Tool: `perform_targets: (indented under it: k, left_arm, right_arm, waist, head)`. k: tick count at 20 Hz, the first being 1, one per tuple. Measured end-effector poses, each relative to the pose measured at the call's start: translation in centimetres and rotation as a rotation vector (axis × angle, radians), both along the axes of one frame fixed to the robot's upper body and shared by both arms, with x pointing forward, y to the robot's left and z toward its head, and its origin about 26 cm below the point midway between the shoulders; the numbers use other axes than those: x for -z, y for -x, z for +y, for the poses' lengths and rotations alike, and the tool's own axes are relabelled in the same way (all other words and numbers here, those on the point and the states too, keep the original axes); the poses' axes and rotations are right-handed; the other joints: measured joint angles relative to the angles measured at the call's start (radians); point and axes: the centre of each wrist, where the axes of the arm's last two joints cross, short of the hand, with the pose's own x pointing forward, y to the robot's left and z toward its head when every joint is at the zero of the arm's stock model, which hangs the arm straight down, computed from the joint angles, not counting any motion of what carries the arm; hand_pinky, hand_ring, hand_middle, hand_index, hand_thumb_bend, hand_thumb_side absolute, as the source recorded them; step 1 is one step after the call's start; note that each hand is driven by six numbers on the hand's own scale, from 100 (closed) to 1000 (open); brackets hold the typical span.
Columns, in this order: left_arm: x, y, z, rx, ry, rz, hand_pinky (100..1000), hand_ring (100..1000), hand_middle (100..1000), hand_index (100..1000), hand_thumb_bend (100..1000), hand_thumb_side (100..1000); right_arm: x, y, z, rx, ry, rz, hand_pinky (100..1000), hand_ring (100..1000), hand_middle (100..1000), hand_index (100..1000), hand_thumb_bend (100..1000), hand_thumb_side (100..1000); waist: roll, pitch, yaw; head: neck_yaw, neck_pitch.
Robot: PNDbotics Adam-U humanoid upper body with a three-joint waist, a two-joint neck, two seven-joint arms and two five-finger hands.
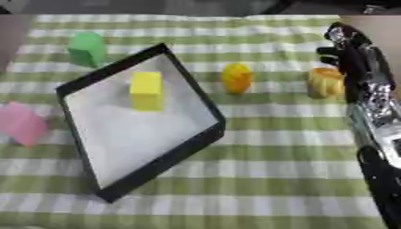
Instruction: Pick up objects on the table and place them in the box.
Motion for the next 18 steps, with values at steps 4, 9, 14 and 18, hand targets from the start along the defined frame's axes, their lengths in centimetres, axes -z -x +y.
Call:
perform_targets:
  k: [4, 9, 14, 18]
  left_arm:
    - [-0.3, -0.1, 0.1, 0.003, -0.010, 0.000, 702, 694, 802, 831, 409, 492]
    - [-1.4, -0.3, 0.6, 0.023, -0.076, 0.010, 707, 699, 807, 839, 409, 470]
    - [-2.8, -0.6, 0.7, 0.081, -0.250, 0.077, 723, 715, 811, 855, 441, 434]
    - [-3.2, -0.8, 0.3, 0.145, -0.441, 0.169, 741, 736, 816, 861, 498, 442]
  right_arm:
    - [0.0, 0.0, 0.0, 0.000, 0.000, 0.000, 777, 712, 772, 875, 100, 661]
    - [0.0, 0.0, 0.0, -0.001, 0.001, 0.002, 777, 712, 772, 875, 100, 661]
    - [-0.1, 0.0, -0.3, 0.002, 0.011, 0.003, 777, 713, 772, 875, 100, 662]
    - [-0.1, 0.1, -0.5, 0.004, 0.026, 0.009, 777, 713, 772, 875, 100, 663]
  waist:
    - [0.000, 0.000, 0.000]
    - [0.000, 0.000, 0.001]
    - [0.001, 0.000, 0.004]
    - [0.011, 0.000, 0.011]
  head:
    - [0.000, 0.000]
    - [-0.001, 0.000]
    - [-0.008, 0.000]
    - [-0.020, 0.000]
